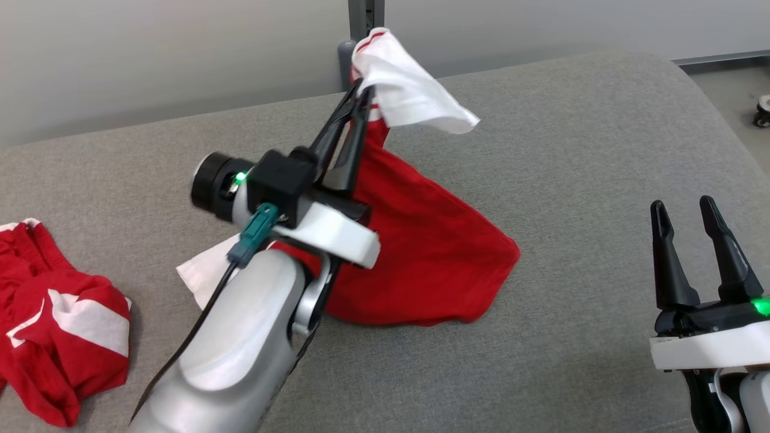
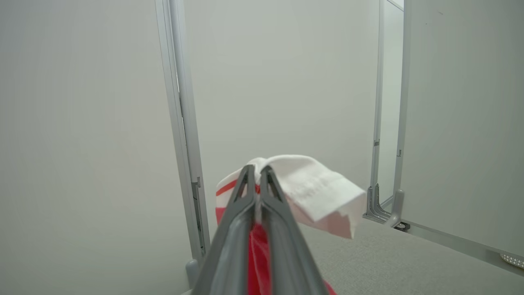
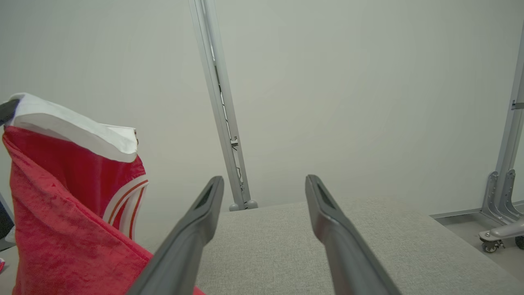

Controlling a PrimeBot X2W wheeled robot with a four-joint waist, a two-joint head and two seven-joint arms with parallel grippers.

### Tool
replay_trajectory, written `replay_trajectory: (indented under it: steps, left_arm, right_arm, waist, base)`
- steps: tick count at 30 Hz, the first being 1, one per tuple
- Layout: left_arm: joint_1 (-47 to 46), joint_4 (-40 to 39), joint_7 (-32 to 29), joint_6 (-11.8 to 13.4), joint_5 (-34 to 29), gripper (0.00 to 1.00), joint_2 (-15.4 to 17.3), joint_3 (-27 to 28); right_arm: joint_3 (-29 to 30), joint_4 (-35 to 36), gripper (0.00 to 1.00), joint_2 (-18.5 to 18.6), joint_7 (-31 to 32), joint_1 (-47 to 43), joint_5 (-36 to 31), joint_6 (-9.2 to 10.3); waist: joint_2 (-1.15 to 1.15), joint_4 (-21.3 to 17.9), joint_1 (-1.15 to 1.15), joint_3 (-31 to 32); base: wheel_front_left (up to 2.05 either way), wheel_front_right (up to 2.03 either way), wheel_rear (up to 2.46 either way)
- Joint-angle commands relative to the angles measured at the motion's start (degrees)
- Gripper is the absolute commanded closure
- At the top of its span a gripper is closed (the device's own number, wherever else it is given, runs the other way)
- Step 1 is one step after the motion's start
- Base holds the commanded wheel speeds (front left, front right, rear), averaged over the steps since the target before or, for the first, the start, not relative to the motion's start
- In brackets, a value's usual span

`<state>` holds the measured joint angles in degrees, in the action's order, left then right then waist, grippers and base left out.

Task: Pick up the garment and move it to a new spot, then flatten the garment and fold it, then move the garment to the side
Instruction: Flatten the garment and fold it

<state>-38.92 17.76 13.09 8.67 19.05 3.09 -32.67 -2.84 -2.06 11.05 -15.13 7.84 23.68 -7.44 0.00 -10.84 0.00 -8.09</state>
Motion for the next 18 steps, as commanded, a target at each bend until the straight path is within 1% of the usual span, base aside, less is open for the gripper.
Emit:
replay_trajectory:
  steps: [1, 6, 10, 12, 13, 15, 18]
  left_arm:
    - [3.69, -1.73, 0.71, 1.49, 0.66, 1.00, 2.07, 1.78]
    - [13.95, -9.52, 1.79, 4.72, 2.06, 1.00, 5.64, 5.87]
    - [22.31, -15.73, 2.07, 5.66, 2.75, 1.00, 7.23, 8.68]
    - [23.97, -16.89, 2.11, 5.81, 2.52, 1.00, 7.36, 9.50]
    - [26.77, -19.36, 2.14, 5.26, 2.13, 1.00, 6.58, 11.22]
    - [30.17, -20.65, 2.13, 4.50, 1.84, 1.00, 5.45, 13.04]
    - [34.49, -19.87, 2.08, 2.99, 1.12, 1.00, 4.33, 15.68]
  right_arm:
    - [0.32, 0.45, 0.00, 0.51, -0.01, -0.41, 0.04, -0.09]
    - [1.07, 0.76, 0.00, 1.26, -0.01, -0.59, 0.46, -0.09]
    - [1.46, 0.88, 0.00, 1.83, -0.01, -0.79, 0.55, -0.09]
    - [1.26, 0.85, 0.00, 1.97, -0.01, -0.69, 0.59, -0.09]
    - [1.18, 0.94, 0.00, 2.20, -0.01, -0.20, 0.67, -0.09]
    - [1.00, 0.99, 0.00, 2.39, -0.01, -0.01, 0.66, -0.09]
    - [0.85, 1.02, 0.00, 2.61, -0.01, 0.01, 0.73, -0.09]
  waist:
    - [0.00, 1.59, 0.00, -0.62]
    - [0.00, 4.55, 0.00, -1.86]
    - [0.00, 7.14, 0.00, -2.37]
    - [0.00, 7.59, 0.00, -2.42]
    - [0.00, 8.38, 0.00, -2.47]
    - [0.00, 8.93, 0.00, -2.35]
    - [0.00, 9.46, 0.00, -2.25]
  base:
    - [0.00, 0.00, 0.00]
    - [0.00, 0.00, 0.00]
    - [0.00, 0.00, 0.00]
    - [0.00, 0.00, 0.00]
    - [0.00, 0.00, 0.00]
    - [0.00, 0.00, 0.00]
    - [0.00, 0.00, 0.00]
